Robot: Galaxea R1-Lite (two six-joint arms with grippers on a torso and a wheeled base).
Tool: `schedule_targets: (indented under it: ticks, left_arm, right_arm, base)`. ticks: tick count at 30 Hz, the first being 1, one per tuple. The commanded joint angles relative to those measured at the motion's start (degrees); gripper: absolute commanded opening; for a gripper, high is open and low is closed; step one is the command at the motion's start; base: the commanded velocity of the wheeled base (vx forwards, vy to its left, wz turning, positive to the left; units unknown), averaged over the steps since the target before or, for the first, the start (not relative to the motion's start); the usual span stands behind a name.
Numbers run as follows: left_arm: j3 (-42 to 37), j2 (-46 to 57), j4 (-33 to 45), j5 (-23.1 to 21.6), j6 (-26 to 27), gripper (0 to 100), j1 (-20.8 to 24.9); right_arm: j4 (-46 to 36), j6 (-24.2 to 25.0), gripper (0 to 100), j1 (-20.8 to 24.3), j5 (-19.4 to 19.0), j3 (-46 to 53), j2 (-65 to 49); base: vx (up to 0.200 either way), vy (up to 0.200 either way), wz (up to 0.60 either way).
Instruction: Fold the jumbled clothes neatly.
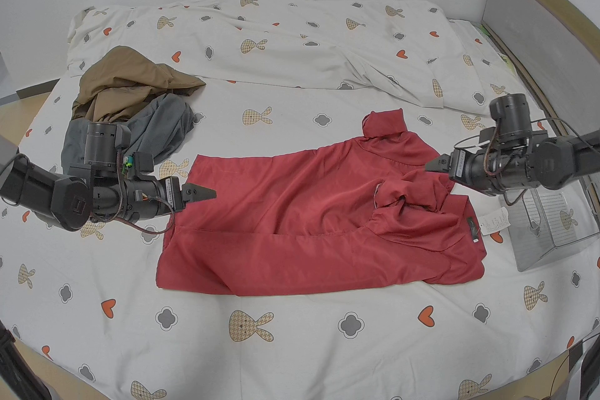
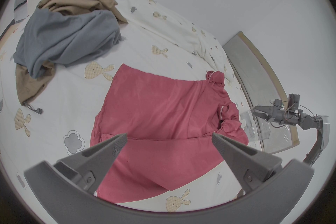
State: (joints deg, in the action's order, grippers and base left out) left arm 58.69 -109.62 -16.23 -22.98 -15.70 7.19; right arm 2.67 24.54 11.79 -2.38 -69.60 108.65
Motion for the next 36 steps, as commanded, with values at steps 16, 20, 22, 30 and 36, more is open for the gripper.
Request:
schedule_targets:
  ticks: [16,20,22,30,36]
  left_arm:
    - [-1.64,5.20,-0.39,2.94,-0.21,100,2.91]
    - [-2.44,5.12,-0.56,2.94,0.85,100,2.91]
    - [-2.44,5.12,-0.56,2.94,0.94,100,2.91]
    - [-2.61,4.59,-0.56,2.94,1.02,100,3.35]
    - [-2.70,4.24,-0.56,2.94,1.02,100,3.62]
  right_arm:
    - [-5.75,11.58,100,4.03,1.41,-21.99,18.70]
    - [-5.75,11.41,100,4.03,1.41,-24.53,19.93]
    - [-5.75,11.50,100,4.03,1.41,-25.50,20.98]
    - [-6.54,11.14,100,3.86,1.41,-30.51,21.86]
    - [-6.80,10.88,100,3.86,1.41,-31.92,22.04]
  base:
    - [0.000,0.000,0.00]
    - [0.000,0.000,0.00]
    - [0.000,0.000,0.00]
    - [0.000,0.000,0.00]
    - [0.000,0.000,0.00]
